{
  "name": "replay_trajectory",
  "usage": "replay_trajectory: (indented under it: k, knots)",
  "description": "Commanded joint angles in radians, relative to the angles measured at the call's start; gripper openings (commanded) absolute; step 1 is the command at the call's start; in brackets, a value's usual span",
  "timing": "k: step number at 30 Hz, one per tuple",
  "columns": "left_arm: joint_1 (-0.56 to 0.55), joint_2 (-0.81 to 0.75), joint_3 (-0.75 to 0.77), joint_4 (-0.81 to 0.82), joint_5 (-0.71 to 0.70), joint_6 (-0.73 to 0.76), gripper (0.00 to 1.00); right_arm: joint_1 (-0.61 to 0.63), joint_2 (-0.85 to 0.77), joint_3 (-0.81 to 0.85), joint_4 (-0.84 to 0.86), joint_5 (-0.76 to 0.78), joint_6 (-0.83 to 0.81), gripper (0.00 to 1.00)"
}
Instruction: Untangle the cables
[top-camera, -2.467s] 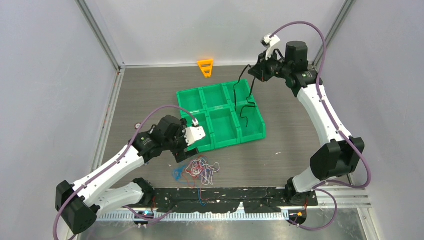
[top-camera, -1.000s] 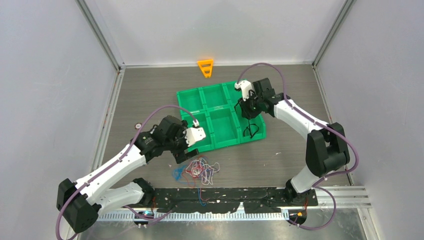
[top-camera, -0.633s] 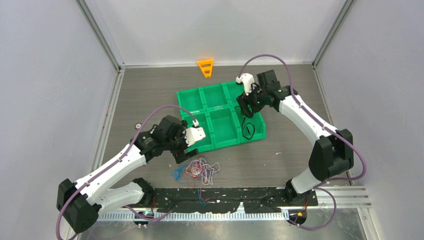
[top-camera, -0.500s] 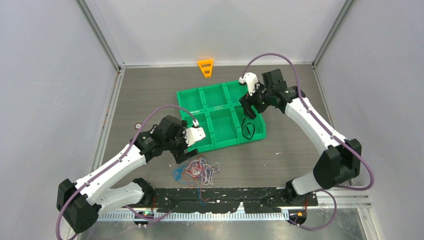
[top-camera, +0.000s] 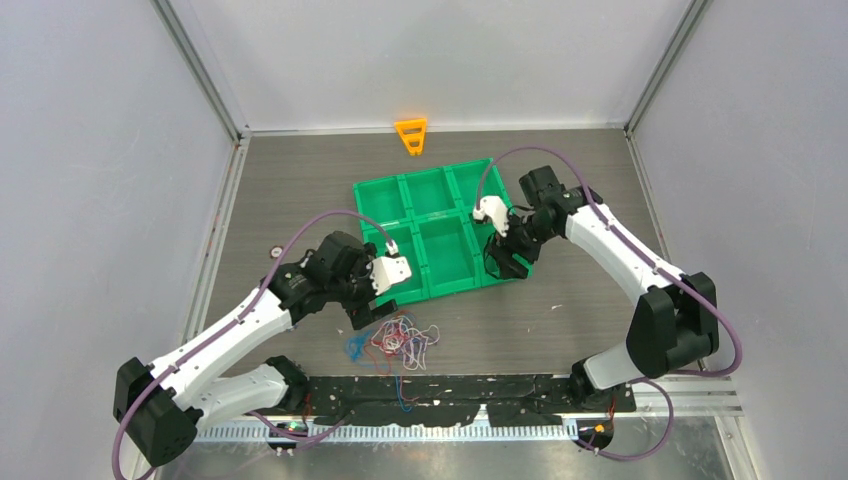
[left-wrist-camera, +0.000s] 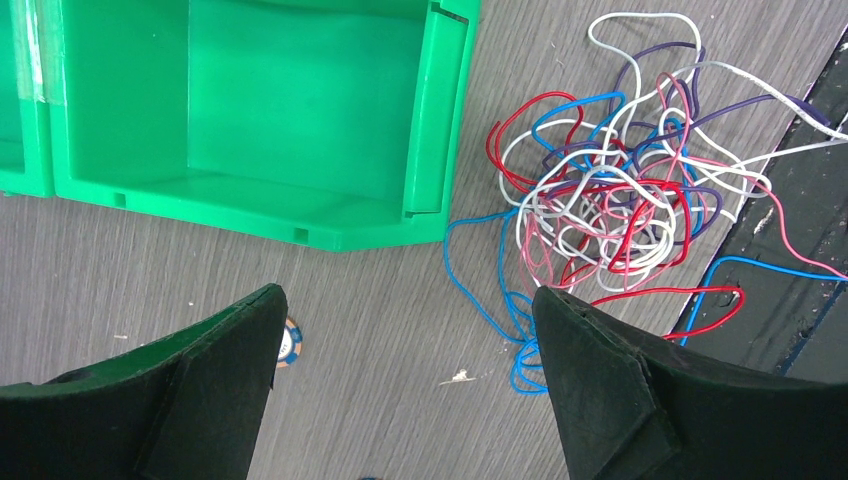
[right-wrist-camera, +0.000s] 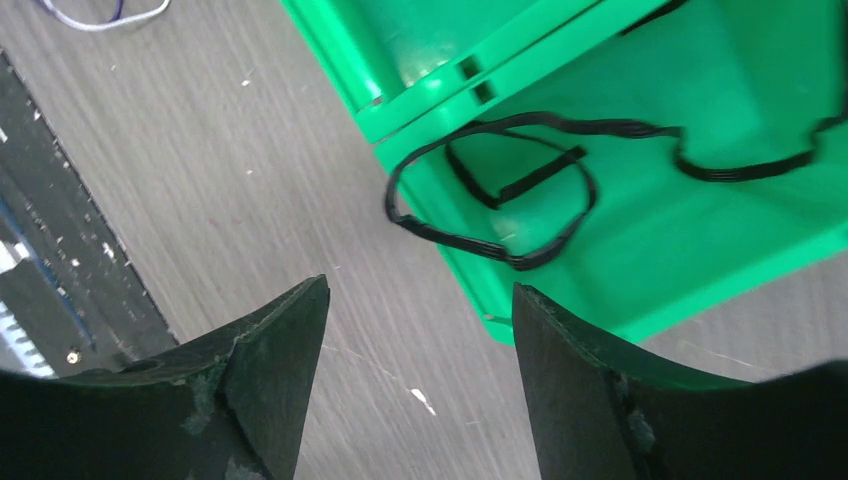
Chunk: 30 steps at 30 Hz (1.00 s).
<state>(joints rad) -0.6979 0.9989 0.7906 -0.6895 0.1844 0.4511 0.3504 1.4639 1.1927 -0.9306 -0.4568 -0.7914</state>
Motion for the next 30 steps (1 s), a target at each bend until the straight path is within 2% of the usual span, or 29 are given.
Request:
replay_trajectory:
  k: [1, 11, 13, 16, 17, 19, 20, 25, 30]
  knots:
    - [0.005, 0.005, 0.019, 0.007, 0.024, -0.014, 0.95, 0.034, -0.022, -0.047, 0.007, -0.049, -0.042, 0.71]
    - [0.005, 0.004, 0.017, 0.006, 0.017, -0.028, 0.95, 0.052, 0.114, -0.054, 0.133, -0.074, 0.015, 0.61]
    - [0.005, 0.000, 0.015, 0.005, 0.017, -0.032, 0.95, 0.052, 0.130, -0.052, 0.151, -0.074, 0.019, 0.55]
    - [0.007, -0.012, 0.011, -0.001, 0.006, -0.033, 0.95, 0.049, 0.140, -0.038, 0.156, -0.059, 0.016, 0.35]
    - [0.008, -0.018, 0.008, -0.001, 0.004, -0.030, 0.95, 0.045, 0.138, -0.033, 0.155, -0.054, 0.012, 0.24]
    - [0.011, -0.025, -0.001, 0.002, 0.004, -0.028, 0.95, 0.030, 0.134, -0.014, 0.151, -0.051, 0.000, 0.10]
    - [0.011, -0.027, -0.007, 0.003, 0.006, -0.028, 0.95, 0.024, 0.138, 0.004, 0.152, -0.043, -0.005, 0.08]
    - [0.012, -0.024, -0.011, 0.006, 0.013, -0.017, 0.95, 0.005, 0.180, 0.063, 0.204, 0.000, 0.015, 0.05]
    - [0.011, -0.045, -0.041, 0.025, 0.083, 0.033, 0.96, 0.001, 0.224, 0.040, 0.321, 0.049, 0.057, 0.05]
